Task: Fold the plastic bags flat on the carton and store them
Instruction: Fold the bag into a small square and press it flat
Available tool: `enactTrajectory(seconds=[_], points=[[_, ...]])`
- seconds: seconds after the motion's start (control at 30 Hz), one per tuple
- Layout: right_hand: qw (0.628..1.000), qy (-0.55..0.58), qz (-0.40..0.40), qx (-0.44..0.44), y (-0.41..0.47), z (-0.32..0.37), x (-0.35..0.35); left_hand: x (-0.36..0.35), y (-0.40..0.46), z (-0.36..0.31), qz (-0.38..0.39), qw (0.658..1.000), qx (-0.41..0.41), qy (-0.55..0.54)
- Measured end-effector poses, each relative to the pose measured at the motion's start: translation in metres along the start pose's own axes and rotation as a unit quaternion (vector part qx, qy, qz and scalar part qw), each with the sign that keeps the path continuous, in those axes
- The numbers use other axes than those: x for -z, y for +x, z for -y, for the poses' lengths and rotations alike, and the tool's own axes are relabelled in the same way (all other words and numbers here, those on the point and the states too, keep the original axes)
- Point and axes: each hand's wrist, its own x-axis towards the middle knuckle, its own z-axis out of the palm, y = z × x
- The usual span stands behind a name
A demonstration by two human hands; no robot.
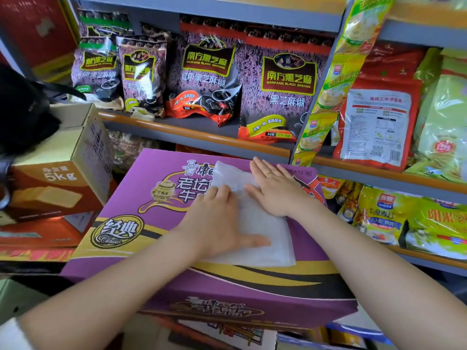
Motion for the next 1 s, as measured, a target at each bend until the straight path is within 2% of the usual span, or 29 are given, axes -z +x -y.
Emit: enactTrajectory(seconds=[0.07,0.2,0.43,0.57,0.63,0.77,0.83,1.0], points=[[1.0,-0.003,-0.003,0.0,-0.002,0.001,0.001,0.006,0.018,0.009,0.004,0.999,-0.033,0.008],[1.0,-0.012,-0.006,-0.006,-0.003,0.003,0.001,-0.004,0.026,0.02,0.1,0.994,-0.023,0.028],[1.0,-0.013,-0.013,-0.018,-0.004,0.003,0.001,-0.007,-0.005,0.02,0.074,0.994,0.018,0.078],[0.991,-0.064,-0.105,-0.045,-0.026,0.015,0.008,-0.013,-0.019,-0.002,0.059,0.997,0.002,0.047],[0.99,-0.039,-0.132,-0.032,-0.052,0.029,0.011,-0.017,-0.021,-0.003,0.048,0.998,0.014,0.025],[0.998,0.018,-0.057,0.018,-0.088,0.047,-0.004,-0.022,-0.023,-0.002,0.025,1.0,0.013,-0.005],[0.999,0.043,-0.021,-0.001,-0.086,0.042,-0.013,-0.024,-0.025,-0.001,0.02,0.999,0.024,-0.015],[0.999,0.03,-0.006,-0.026,-0.063,0.02,-0.014,-0.025,-0.03,0.001,0.027,0.999,0.04,-0.016]])
